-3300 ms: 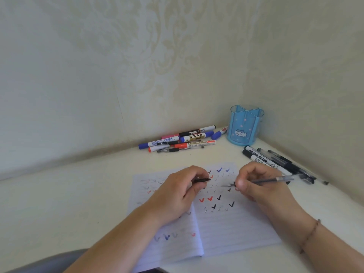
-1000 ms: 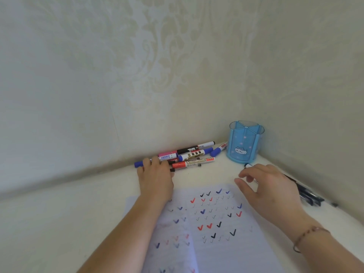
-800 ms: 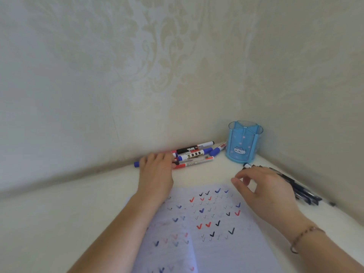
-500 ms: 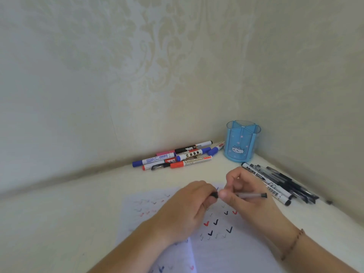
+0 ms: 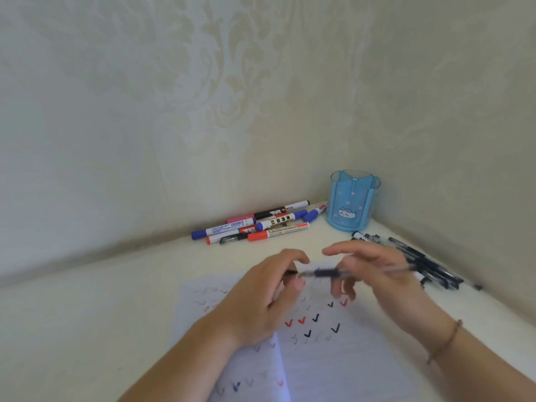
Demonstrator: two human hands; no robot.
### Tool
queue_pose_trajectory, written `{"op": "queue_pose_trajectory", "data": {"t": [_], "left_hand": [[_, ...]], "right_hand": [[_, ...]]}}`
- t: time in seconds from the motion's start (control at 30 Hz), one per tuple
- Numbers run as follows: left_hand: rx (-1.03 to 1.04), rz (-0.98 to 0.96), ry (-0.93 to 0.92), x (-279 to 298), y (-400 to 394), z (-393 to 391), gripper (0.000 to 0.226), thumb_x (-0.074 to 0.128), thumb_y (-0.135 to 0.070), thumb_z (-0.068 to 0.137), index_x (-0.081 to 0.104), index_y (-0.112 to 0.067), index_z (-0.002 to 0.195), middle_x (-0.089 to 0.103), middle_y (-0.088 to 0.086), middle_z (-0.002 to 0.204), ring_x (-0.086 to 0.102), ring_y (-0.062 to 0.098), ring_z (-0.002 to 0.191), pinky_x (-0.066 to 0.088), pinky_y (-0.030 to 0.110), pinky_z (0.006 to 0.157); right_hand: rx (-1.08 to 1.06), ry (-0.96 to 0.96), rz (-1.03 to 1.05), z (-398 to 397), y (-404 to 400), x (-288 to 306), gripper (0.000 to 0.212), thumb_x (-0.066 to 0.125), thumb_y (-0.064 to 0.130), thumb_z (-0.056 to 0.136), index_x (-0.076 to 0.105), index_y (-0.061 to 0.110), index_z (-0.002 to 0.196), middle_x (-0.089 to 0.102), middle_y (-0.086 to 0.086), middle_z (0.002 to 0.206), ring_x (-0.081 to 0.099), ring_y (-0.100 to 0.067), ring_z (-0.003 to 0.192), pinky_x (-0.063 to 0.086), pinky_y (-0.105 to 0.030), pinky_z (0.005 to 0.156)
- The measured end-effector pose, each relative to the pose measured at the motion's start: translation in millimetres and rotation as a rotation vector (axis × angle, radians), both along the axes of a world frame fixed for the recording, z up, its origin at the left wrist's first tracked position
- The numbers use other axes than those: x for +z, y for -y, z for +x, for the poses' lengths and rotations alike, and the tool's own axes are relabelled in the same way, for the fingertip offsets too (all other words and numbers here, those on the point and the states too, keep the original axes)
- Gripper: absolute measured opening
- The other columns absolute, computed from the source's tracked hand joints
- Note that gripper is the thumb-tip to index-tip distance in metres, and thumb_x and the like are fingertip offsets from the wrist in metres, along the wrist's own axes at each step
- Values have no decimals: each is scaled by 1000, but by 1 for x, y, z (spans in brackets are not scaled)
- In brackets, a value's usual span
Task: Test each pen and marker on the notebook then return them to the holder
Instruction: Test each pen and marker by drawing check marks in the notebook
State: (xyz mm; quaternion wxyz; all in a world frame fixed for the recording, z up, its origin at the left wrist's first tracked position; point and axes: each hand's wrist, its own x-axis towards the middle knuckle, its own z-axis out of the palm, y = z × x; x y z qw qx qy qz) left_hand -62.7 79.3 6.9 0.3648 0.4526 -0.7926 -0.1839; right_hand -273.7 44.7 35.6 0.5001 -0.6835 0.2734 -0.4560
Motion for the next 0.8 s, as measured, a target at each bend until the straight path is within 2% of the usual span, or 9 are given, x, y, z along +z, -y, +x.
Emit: {"op": "queue_pose_trajectory", "data": {"t": [0.07,0.1,0.2,0.3,0.37,0.5,0.7,0.8], "left_hand": [[25,2,-70,0,-3,3,30,34,-17,99,46,-35,120,54,-10,92,52,10,79,43,23,71],[39,-8,-61,-1,-3,4,33,34,-14,100,45,-34,122,55,-11,96,53,9,84,42,20,75],[43,4,-58,-3,-3,3,34,42,-14,102,45,-39,125,60,-17,108,56,3,103,41,12,86],[69,-2,-53,-3,-3,1,44,52,-16,100,41,-52,121,61,-19,113,54,-3,107,38,7,86],[78,-26,-42,-4,-1,2,40,56,-16,98,48,-47,122,62,-19,113,54,-2,104,36,5,83],[71,-51,-11,-4,2,5,30,60,-15,95,61,-32,121,63,-21,111,55,-4,101,34,2,82],[54,-57,-62,-2,3,7,29,59,-9,95,63,-27,118,65,-20,107,59,-3,102,40,7,85],[44,-53,-51,-3,4,7,29,59,-9,96,63,-26,118,65,-19,106,59,-3,101,41,7,85]], "right_hand": [[-24,35,108,-9,3,14,20,60,24,91,76,12,92,73,-21,78,67,-35,68,47,-32,46],[-66,-12,131,-12,5,17,17,64,24,88,76,12,86,73,-21,77,66,-36,68,46,-32,45],[-201,-197,139,-13,-1,2,20,75,24,77,65,13,64,64,-18,54,49,-25,44,36,-25,42],[-272,-92,220,-10,-17,-17,27,73,-1,78,58,9,59,54,-17,45,40,-19,36,31,-20,39],[-323,-81,213,-11,-22,-24,36,72,-7,77,51,8,52,49,-15,42,36,-16,35,28,-18,38],[-371,-223,61,-8,-24,-28,44,75,1,77,40,6,49,38,-1,42,29,-10,41,26,-19,42],[-370,-313,-17,-9,-21,-33,44,70,-8,75,35,3,48,37,-5,47,30,-9,45,25,-19,44],[-356,-326,-26,-8,-22,-34,44,69,-9,74,35,1,48,37,0,45,32,-3,42,25,-15,44]]}}
